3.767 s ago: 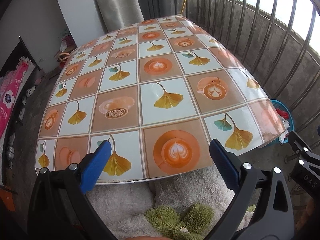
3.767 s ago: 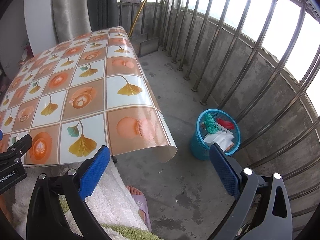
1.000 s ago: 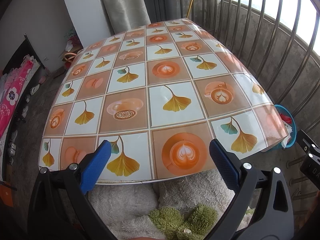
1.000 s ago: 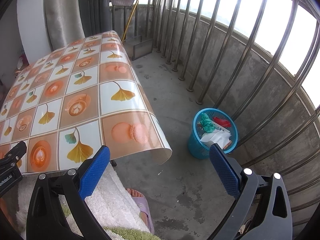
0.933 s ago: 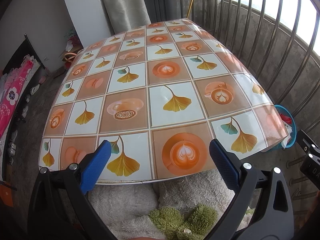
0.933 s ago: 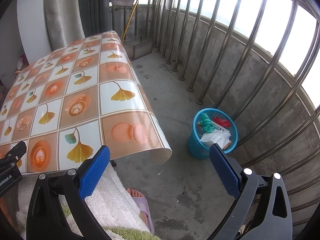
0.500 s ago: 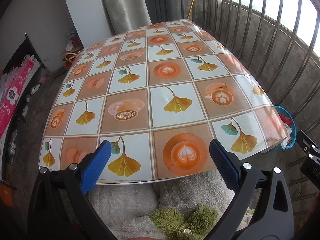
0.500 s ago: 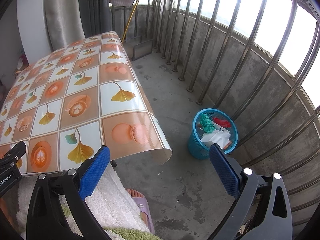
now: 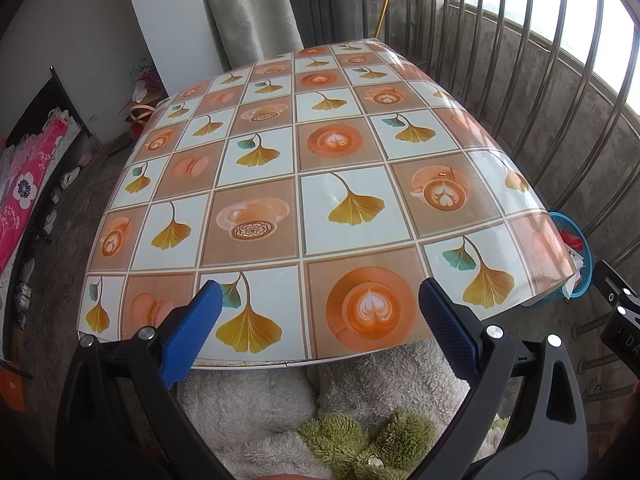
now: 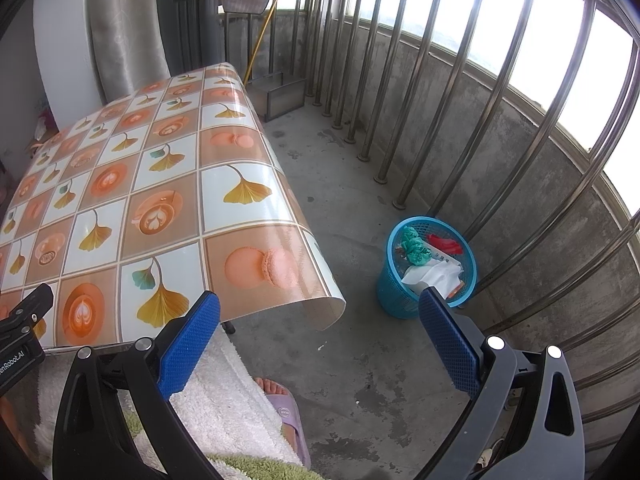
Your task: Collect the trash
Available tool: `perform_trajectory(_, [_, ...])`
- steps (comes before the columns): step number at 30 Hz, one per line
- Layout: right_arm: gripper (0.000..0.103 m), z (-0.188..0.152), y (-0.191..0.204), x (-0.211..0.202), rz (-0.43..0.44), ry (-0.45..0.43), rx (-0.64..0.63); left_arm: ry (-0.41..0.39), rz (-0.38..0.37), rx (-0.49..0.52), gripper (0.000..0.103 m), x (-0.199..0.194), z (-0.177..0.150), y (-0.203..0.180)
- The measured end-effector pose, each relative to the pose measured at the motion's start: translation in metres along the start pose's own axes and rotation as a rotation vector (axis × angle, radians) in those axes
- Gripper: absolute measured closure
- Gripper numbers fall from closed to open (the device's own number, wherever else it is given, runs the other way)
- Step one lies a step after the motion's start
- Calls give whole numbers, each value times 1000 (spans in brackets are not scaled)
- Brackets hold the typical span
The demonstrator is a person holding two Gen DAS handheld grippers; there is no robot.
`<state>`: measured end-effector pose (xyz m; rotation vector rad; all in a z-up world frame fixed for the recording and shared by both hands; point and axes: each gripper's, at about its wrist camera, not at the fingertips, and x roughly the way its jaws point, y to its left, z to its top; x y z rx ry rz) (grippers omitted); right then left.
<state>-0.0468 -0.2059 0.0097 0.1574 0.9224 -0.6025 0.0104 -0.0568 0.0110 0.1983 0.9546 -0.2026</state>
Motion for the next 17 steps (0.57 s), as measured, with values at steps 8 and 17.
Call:
perform_trajectory(8, [6, 0, 0, 0, 0, 0, 0, 0, 0, 0, 9, 0, 0, 1])
perform_trajectory(17, [6, 0, -1, 0, 1, 0, 2, 1, 1, -1, 9, -1, 0, 1])
